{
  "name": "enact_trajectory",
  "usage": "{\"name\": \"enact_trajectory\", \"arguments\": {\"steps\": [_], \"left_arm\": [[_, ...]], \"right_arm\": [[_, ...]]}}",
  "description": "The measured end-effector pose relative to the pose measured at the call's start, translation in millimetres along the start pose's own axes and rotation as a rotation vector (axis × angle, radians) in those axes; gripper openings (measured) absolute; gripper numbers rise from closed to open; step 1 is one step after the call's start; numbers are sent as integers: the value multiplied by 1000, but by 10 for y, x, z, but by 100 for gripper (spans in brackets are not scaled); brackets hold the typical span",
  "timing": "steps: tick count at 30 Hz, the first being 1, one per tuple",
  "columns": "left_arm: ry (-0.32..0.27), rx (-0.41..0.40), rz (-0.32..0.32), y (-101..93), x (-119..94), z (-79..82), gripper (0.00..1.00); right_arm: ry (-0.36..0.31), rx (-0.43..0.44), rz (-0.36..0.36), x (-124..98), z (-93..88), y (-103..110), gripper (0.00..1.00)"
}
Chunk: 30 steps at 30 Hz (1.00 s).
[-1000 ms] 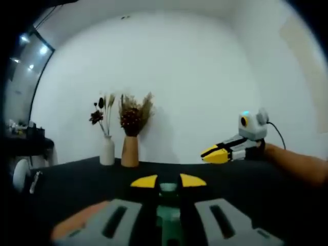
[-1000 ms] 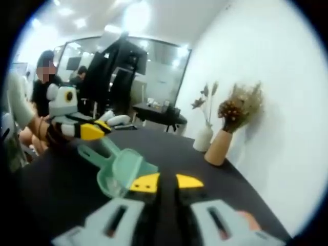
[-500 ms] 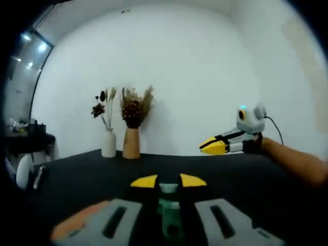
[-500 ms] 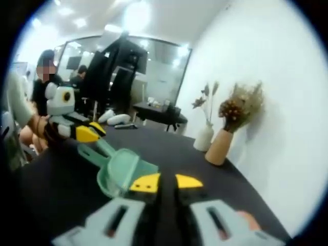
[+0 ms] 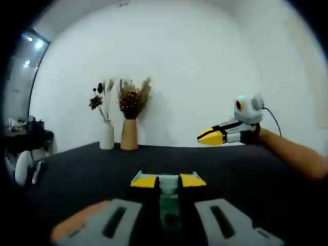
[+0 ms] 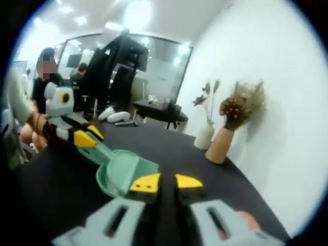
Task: Pick up the broom and sweep the trash on the tabletop into the dustpan.
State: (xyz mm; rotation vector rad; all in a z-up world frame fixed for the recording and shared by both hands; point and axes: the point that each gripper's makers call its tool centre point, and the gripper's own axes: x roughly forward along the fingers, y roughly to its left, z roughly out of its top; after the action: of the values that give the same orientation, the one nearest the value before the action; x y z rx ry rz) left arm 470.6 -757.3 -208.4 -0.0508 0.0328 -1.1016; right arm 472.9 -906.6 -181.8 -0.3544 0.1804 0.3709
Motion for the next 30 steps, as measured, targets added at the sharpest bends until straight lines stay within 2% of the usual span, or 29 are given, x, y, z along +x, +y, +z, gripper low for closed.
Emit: {"name": "enact_trajectory", "arguments": {"steps": [30], "left_arm": [[56,14,-2,-9,-126,-110,16]], "right_arm": [[42,-14,2,50,-108,9,10]]}}
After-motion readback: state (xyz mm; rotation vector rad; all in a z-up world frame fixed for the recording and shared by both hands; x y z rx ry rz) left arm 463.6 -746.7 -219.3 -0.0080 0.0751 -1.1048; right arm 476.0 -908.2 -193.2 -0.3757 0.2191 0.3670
